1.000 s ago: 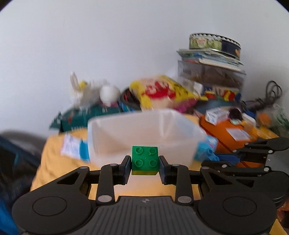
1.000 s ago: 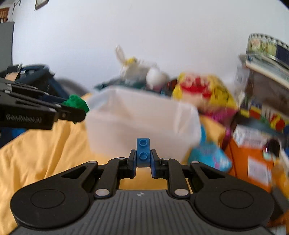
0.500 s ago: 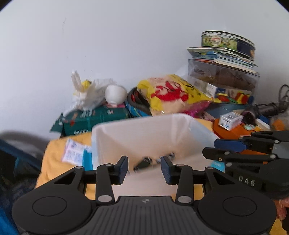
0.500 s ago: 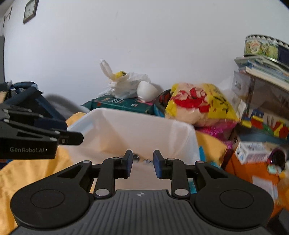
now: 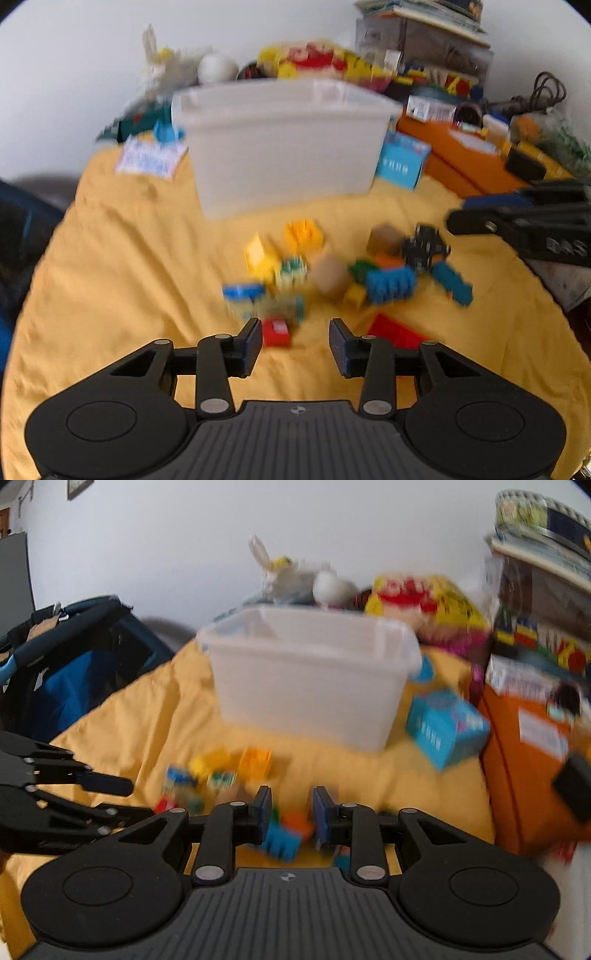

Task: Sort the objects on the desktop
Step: 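Grasp the small red brick with the left gripper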

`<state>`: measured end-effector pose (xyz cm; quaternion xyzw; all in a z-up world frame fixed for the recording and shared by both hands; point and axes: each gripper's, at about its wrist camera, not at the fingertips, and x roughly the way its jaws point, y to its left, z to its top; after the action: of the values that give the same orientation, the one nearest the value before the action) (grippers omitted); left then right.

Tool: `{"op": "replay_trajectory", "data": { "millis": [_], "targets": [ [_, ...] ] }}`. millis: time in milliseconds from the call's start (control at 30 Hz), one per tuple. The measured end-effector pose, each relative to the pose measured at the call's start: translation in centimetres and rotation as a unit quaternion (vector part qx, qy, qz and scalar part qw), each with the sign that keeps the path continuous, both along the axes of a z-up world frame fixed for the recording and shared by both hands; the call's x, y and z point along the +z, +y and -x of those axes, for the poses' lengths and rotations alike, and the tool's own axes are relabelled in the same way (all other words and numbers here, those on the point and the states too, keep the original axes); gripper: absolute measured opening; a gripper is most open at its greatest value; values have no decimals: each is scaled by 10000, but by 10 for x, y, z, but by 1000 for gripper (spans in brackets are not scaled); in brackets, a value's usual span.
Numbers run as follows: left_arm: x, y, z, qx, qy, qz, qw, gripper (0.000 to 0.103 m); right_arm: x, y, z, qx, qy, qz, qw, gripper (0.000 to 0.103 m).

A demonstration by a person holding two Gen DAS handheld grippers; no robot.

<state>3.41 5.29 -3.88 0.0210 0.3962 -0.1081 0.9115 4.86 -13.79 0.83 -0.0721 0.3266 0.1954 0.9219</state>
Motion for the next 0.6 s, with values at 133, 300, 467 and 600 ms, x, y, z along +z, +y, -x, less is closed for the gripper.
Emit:
{"op": "replay_trajectory", "data": {
  "millis": [133,300,467,600],
  "targets": [
    [-16,-1,-8,168,94,-57,9998,44,-16,1,19,10,189,187,9996,28],
    [-32,-3,-28,339,139,-228,9991,36,-23,3,34,41,269,267,9993,28],
    [-32,2,-25,251,271,-25,9993,24,-26,3,43,62,308,270,9991,28],
    [-22,1,-1,35,310,91,9995,24,-30,3,41,55,349,304,9989,28]
  ]
}}
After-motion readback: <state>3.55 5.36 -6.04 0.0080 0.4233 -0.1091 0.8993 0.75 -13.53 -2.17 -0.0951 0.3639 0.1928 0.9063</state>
